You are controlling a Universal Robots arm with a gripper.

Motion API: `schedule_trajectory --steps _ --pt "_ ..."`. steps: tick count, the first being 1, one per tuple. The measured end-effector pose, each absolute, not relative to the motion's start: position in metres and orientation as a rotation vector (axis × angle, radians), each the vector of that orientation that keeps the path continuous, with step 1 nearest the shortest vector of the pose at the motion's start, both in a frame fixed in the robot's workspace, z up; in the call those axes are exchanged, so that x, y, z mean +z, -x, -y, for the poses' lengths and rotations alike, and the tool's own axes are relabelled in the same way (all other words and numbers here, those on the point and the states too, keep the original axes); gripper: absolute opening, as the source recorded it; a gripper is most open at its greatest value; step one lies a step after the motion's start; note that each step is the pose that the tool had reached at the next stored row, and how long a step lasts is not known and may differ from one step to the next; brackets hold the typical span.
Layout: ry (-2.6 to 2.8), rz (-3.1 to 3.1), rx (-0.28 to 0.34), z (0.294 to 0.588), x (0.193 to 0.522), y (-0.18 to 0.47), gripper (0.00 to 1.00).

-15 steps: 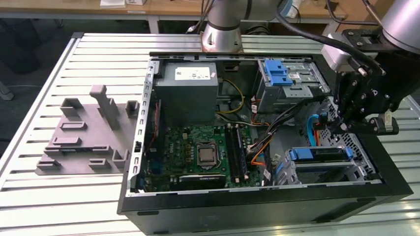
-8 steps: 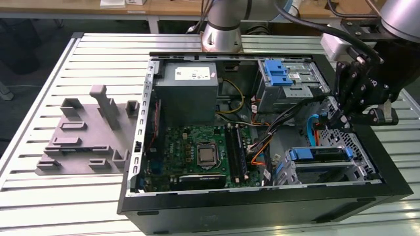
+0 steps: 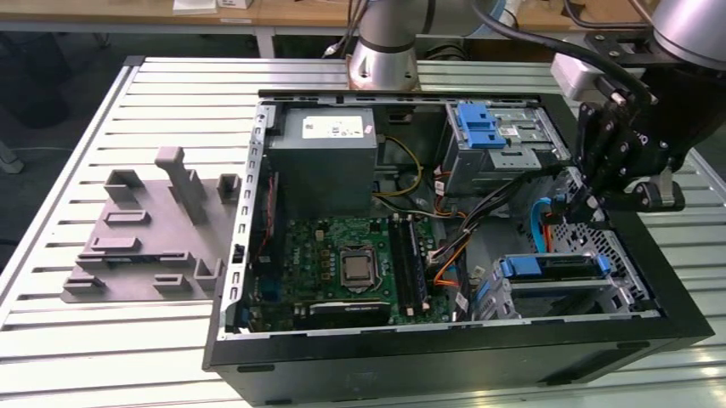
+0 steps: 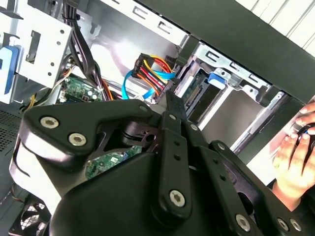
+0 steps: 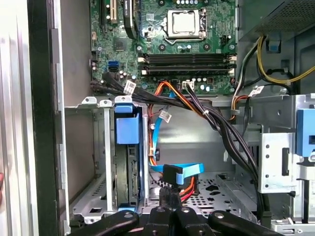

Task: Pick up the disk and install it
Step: 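Insert the first disk wire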

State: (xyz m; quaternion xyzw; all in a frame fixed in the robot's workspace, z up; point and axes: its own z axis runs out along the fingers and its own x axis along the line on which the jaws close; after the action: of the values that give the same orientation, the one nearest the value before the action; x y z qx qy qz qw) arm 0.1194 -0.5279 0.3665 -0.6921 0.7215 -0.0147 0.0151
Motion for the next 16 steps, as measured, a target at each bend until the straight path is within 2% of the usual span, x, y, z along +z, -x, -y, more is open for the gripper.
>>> schedule_trajectory --steps 3,4,16 --pt "2.154 -2.246 -0.048 0.5277 0.3662 -0.1194 0.17" --pt "2.154 -2.246 -0.052 0.5273 0.3662 -0.1193 0.24" --pt "2.156 -2.246 -0.110 0.5208 0.3622 -0.1180 0.24"
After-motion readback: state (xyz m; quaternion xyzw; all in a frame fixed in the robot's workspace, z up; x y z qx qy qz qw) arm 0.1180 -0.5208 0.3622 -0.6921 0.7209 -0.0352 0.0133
